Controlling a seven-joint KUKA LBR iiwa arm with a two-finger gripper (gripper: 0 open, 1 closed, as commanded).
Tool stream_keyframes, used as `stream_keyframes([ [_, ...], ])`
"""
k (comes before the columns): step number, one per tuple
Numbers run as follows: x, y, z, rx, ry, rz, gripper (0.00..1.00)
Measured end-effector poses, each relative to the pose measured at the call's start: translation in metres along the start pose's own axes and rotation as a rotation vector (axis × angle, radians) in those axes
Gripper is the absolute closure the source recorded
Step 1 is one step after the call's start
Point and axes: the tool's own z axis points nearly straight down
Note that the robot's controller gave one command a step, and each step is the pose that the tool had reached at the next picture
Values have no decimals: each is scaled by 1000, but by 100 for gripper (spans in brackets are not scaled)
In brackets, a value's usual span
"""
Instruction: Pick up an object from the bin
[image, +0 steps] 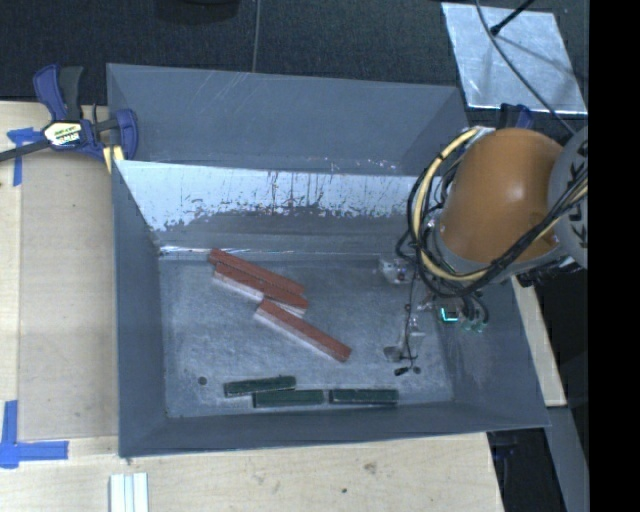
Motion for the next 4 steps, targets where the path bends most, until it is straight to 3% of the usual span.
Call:
stream_keyframes([
  [1,-20,30,98,-1,1,39,0],
  [2,13,54,110,-1,-3,4,0],
  [3,11,52,109,0,-7,6,100],
  [4,25,75,-51,1,-14,-290,100],
])
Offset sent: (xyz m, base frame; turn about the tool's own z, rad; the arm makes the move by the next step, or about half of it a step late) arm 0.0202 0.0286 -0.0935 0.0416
